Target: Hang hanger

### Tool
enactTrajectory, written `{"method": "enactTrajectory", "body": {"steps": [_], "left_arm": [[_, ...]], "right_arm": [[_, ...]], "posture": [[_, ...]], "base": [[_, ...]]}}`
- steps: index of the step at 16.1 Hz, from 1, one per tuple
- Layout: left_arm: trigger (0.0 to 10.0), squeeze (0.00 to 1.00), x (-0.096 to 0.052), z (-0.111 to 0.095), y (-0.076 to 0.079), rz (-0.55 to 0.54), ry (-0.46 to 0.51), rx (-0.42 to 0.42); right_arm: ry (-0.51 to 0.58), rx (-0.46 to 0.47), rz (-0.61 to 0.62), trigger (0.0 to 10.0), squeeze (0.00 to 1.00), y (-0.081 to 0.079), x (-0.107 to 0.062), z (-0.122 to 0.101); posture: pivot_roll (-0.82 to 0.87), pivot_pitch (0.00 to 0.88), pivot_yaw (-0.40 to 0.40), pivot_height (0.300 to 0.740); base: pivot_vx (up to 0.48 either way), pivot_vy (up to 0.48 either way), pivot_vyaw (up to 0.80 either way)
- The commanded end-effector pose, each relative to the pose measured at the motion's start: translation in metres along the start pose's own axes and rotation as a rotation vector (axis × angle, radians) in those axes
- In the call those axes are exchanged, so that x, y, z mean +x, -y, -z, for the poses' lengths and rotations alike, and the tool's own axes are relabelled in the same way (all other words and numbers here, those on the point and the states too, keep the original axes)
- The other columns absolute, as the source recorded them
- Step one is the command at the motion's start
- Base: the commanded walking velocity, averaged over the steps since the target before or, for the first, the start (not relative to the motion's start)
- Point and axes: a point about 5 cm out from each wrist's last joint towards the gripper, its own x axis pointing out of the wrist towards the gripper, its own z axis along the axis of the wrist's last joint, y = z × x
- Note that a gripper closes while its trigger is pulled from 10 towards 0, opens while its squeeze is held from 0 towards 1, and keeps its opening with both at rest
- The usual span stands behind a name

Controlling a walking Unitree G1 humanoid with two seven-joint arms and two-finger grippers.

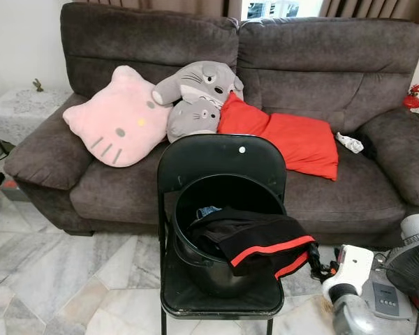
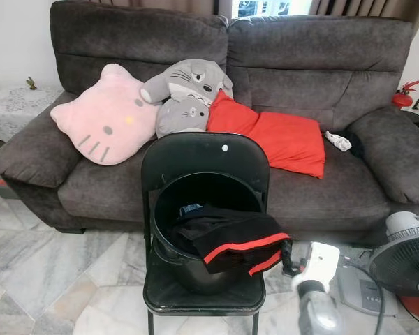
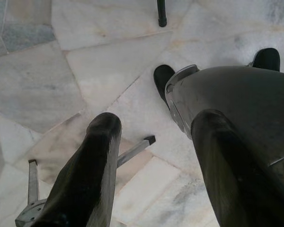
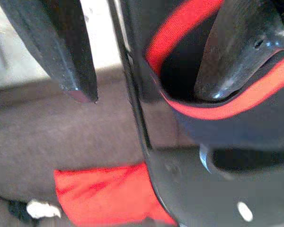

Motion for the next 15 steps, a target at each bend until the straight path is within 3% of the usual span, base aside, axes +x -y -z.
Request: {"method": "enactTrajectory", "body": {"steps": [1, 4, 6, 11, 15], "left_arm": [[10.0, 0.00, -0.002, 0.008, -0.001, -0.002, -0.030, 0.006], [10.0, 0.00, -0.001, 0.008, 0.000, 0.005, -0.032, 0.011], [10.0, 0.00, -0.001, 0.008, 0.001, 0.008, -0.031, 0.011], [10.0, 0.00, -0.001, 0.008, 0.001, 0.012, -0.034, 0.010], [10.0, 0.00, -0.001, 0.008, 0.000, 0.016, -0.036, 0.019]], "right_arm": [[0.062, 0.023, -0.017, 10.0, 0.00, -0.006, -0.004, -0.004], [0.039, 0.045, -0.034, 10.0, 0.00, -0.016, -0.014, 0.009], [0.009, 0.042, -0.019, 10.0, 0.00, -0.014, -0.015, 0.015], [0.030, 0.005, 0.085, 10.0, 0.00, -0.002, -0.003, -0.004], [-0.016, -0.193, 0.114, 10.0, 0.00, 0.003, -0.001, -0.006]], "posture": [[-0.13, 0.069, 0.004, 0.740], [-0.14, 0.067, 0.001, 0.740], [-0.13, 0.065, -0.001, 0.740], [-0.13, 0.060, -0.002, 0.740], [-0.14, 0.055, 0.005, 0.740]], "base": [[0.000, 0.000, 0.00], [0.000, 0.000, 0.00], [0.000, 0.000, 0.00], [0.000, 0.000, 0.00], [0.000, 0.000, 0.00]]}}
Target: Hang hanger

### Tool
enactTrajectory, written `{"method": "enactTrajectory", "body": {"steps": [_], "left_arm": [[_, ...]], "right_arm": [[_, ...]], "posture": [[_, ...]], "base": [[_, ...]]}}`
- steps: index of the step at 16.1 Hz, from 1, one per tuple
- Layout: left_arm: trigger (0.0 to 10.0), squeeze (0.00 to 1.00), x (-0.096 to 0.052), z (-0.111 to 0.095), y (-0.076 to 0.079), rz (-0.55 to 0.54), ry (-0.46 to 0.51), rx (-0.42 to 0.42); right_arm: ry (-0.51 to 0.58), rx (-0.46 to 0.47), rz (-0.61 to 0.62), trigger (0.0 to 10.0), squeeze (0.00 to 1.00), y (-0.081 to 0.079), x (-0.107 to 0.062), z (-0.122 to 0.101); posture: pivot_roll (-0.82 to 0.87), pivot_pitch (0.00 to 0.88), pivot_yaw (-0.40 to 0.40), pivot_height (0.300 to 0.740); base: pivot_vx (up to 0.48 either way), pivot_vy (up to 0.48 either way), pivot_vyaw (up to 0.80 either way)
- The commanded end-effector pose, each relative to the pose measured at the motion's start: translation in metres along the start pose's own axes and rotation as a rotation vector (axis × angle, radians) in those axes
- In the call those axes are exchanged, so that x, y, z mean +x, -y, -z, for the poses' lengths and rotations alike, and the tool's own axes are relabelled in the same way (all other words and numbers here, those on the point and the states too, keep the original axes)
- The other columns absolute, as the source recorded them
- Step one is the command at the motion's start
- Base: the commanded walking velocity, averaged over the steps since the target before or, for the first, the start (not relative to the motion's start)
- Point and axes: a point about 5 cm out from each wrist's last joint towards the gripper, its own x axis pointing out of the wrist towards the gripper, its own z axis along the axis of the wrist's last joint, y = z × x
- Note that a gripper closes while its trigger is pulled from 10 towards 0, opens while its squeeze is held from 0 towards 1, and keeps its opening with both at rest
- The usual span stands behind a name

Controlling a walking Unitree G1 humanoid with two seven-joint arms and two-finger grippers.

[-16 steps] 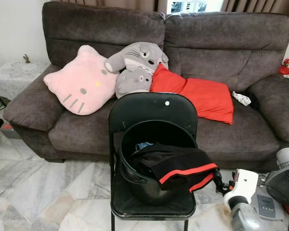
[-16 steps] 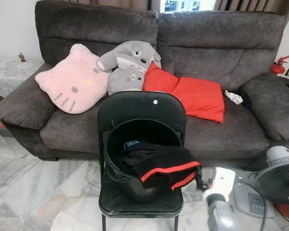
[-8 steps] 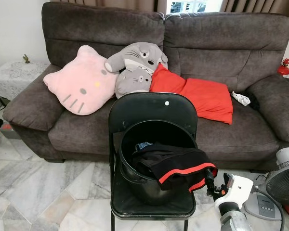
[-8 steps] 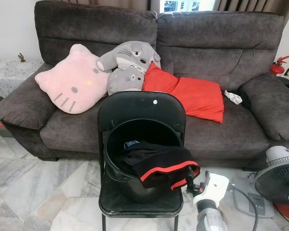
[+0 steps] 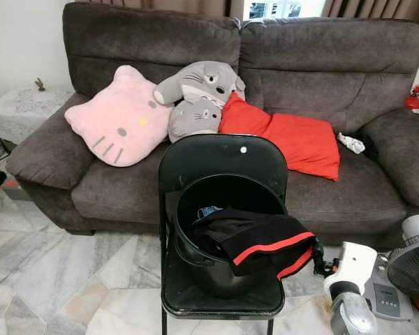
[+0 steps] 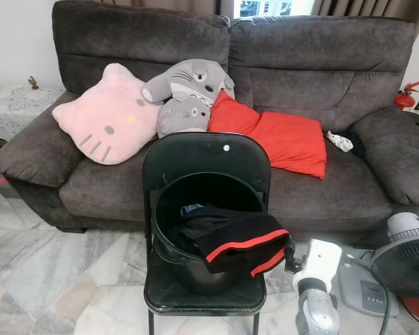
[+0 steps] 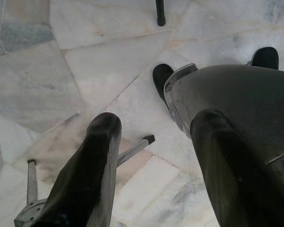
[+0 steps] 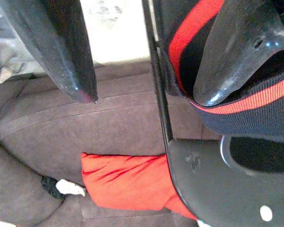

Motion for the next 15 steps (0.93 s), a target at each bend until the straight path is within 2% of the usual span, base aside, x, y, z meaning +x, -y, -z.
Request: {"method": "enactTrajectory", "body": {"steps": [1, 3, 5, 8, 10, 14, 15], "left_arm": [[10.0, 0.00, -0.001, 0.008, 0.000, 0.010, -0.037, 0.018], [10.0, 0.00, -0.001, 0.008, 0.000, 0.011, -0.038, 0.022], [10.0, 0.00, -0.001, 0.008, 0.000, 0.014, -0.039, 0.028], [10.0, 0.00, -0.001, 0.008, 0.001, 0.017, -0.039, 0.034], [10.0, 0.00, -0.001, 0.008, 0.000, 0.017, -0.038, 0.035], [10.0, 0.00, -0.001, 0.007, 0.000, 0.016, -0.036, 0.036], [10.0, 0.00, -0.001, 0.007, 0.000, 0.016, -0.036, 0.037]], "right_arm": [[-0.023, -0.074, -0.017, 10.0, 0.00, -0.002, -0.001, 0.002], [-0.043, -0.157, -0.042, 10.0, 0.00, -0.004, 0.000, 0.002], [-0.067, -0.277, -0.075, 10.0, 0.00, -0.004, 0.002, 0.002], [-0.071, -0.356, -0.040, 10.0, 0.00, 0.004, 0.007, -0.002], [-0.052, -0.473, -0.044, 10.0, 0.00, 0.009, 0.011, -0.009], [-0.040, -0.508, -0.029, 10.0, 0.00, 0.011, 0.015, -0.014], [-0.027, -0.496, -0.069, 10.0, 0.00, 0.005, 0.017, -0.015]], "posture": [[-0.14, 0.051, 0.007, 0.740], [-0.14, 0.048, 0.009, 0.740], [-0.14, 0.041, 0.011, 0.740], [-0.14, 0.037, 0.011, 0.740], [-0.13, 0.044, 0.010, 0.740], [-0.13, 0.053, 0.016, 0.740], [-0.13, 0.055, 0.018, 0.740]], "base": [[0.000, 0.000, 0.00], [0.000, 0.000, 0.00], [0.000, 0.000, 0.00], [0.000, 0.000, 0.00], [0.000, 0.000, 0.00], [0.000, 0.000, 0.00], [0.000, 0.000, 0.00]]}}
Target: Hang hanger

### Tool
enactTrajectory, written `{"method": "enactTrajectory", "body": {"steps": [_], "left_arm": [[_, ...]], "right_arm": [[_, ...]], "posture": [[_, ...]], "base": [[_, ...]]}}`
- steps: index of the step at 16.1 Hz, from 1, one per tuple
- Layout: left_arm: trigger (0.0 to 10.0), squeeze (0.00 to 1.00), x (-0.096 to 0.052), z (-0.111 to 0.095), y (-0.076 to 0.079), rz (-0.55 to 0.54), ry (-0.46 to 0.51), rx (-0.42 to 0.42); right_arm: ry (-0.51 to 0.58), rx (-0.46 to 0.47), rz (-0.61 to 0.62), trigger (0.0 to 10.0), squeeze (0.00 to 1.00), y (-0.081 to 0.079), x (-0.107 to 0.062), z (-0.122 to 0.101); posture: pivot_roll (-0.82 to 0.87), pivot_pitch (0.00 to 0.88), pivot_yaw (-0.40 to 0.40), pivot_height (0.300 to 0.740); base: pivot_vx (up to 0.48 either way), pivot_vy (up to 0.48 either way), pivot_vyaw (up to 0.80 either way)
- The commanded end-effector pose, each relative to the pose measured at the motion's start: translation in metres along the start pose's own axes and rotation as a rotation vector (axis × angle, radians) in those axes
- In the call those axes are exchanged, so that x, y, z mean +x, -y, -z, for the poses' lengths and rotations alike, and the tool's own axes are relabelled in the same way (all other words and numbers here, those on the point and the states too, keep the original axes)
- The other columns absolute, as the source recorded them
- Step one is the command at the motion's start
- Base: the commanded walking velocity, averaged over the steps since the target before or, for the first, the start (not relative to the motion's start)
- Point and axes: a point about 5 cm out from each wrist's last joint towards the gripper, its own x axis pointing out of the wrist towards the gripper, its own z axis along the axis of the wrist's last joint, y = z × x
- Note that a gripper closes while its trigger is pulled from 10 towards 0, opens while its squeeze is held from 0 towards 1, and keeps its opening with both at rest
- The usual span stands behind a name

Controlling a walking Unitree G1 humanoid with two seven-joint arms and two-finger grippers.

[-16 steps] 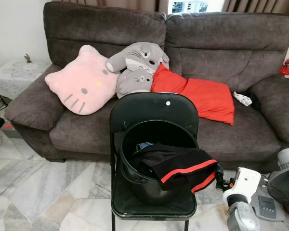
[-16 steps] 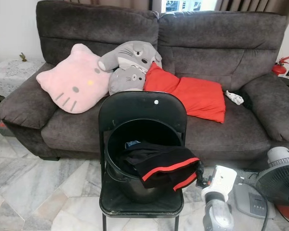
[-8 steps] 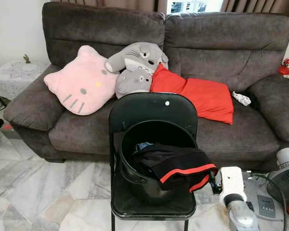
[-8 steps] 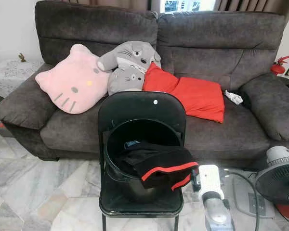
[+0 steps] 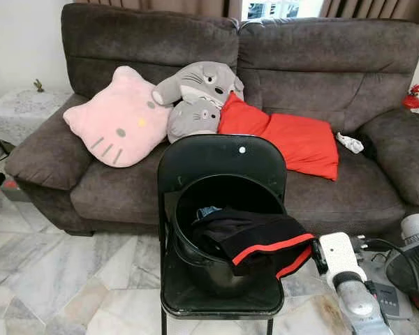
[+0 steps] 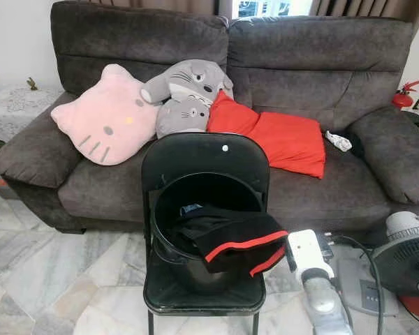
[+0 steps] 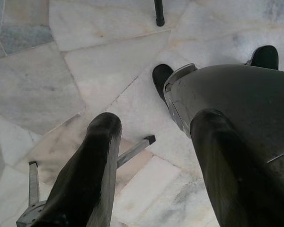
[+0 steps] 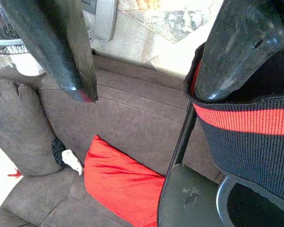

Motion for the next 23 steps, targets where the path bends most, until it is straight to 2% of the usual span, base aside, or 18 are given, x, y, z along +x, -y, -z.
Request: {"method": "enactTrajectory", "body": {"steps": [1, 2, 9, 10, 11, 16, 23], "left_arm": [[10.0, 0.00, -0.001, 0.007, 0.000, 0.010, -0.035, 0.027], [10.0, 0.00, -0.001, 0.007, 0.000, 0.010, -0.033, 0.029], [10.0, 0.00, -0.001, 0.006, -0.001, 0.013, -0.033, 0.041], [10.0, 0.00, -0.001, 0.006, -0.001, 0.014, -0.033, 0.042], [10.0, 0.00, -0.001, 0.006, -0.001, 0.014, -0.033, 0.042], [10.0, 0.00, -0.001, 0.006, -0.001, 0.012, -0.033, 0.048], [10.0, 0.00, -0.001, 0.006, -0.001, 0.011, -0.031, 0.049]], "right_arm": [[0.027, 0.005, -0.035, 10.0, 0.00, -0.003, 0.002, -0.005], [0.082, -0.002, -0.113, 10.0, 0.00, -0.012, 0.004, -0.014], [0.057, -0.151, -0.150, 10.0, 0.00, -0.012, 0.014, -0.017], [0.052, -0.159, -0.149, 6.1, 0.00, -0.012, 0.014, -0.016], [0.033, -0.162, -0.131, 0.0, 0.00, -0.011, 0.015, -0.015], [0.054, -0.167, -0.135, 0.0, 0.00, -0.009, 0.017, -0.019], [0.131, -0.180, -0.147, 0.0, 0.00, -0.011, 0.024, -0.039]], "posture": [[-0.13, 0.055, 0.018, 0.740], [-0.12, 0.060, 0.023, 0.740], [-0.11, 0.068, 0.029, 0.740], [-0.11, 0.069, 0.030, 0.740], [-0.10, 0.070, 0.031, 0.740], [-0.10, 0.070, 0.033, 0.740], [-0.10, 0.069, 0.029, 0.740]], "base": [[0.000, 0.000, 0.00], [0.000, 0.000, 0.00], [0.000, 0.000, 0.00], [0.000, 0.000, 0.00], [0.000, 0.000, 0.00], [0.000, 0.000, 0.00], [0.000, 0.000, 0.00]]}}
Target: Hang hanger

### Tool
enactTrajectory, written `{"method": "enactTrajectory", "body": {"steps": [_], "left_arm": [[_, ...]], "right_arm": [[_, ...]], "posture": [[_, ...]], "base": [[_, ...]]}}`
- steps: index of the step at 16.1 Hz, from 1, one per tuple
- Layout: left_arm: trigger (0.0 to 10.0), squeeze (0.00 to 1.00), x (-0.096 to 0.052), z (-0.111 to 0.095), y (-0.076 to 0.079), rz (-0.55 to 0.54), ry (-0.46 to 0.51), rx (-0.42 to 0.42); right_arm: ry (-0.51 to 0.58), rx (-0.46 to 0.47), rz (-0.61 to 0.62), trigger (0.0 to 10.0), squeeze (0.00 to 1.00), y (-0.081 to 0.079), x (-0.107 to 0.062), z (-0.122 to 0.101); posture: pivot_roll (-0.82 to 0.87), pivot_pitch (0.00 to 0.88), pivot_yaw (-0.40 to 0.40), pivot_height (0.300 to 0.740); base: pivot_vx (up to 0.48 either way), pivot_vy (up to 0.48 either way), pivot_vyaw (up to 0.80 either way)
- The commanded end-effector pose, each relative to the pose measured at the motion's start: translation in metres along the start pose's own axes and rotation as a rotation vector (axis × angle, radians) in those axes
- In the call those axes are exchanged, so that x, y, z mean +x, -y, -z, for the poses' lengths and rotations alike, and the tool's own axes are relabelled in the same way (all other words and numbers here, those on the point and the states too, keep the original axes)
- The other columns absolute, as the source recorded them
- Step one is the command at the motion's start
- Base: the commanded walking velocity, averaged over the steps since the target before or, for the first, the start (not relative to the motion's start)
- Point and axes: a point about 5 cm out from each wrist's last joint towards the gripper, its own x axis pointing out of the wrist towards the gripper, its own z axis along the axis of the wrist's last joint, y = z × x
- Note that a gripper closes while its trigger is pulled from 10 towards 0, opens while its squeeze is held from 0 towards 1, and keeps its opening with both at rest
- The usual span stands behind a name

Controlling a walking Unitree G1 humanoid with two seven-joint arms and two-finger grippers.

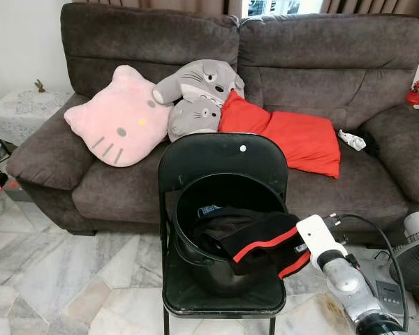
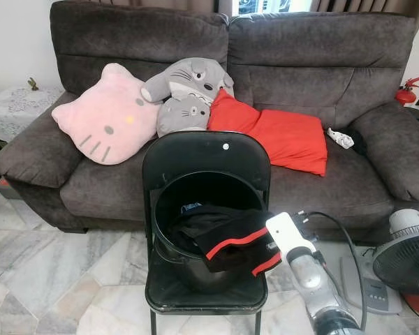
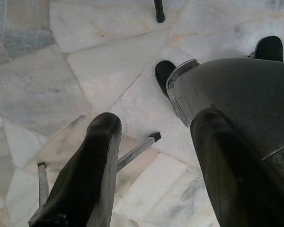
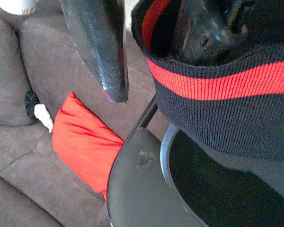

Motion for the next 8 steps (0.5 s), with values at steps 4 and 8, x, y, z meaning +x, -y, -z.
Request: {"method": "enactTrajectory", "body": {"steps": [4, 8], "left_arm": [[10.0, 0.00, -0.002, 0.008, -0.001, 0.000, -0.029, -0.001], [10.0, 0.00, -0.002, 0.008, -0.001, -0.001, -0.028, -0.007]], "right_arm": [[0.060, 0.001, -0.004, 0.0, 0.00, 0.003, 0.007, -0.016], [0.219, 0.067, -0.084, 0.0, 0.00, -0.006, 0.014, -0.051]], "posture": [[-0.10, 0.068, 0.027, 0.740], [-0.10, 0.067, 0.025, 0.740]], "base": [[0.000, 0.000, 0.00], [0.000, 0.000, 0.00]]}}
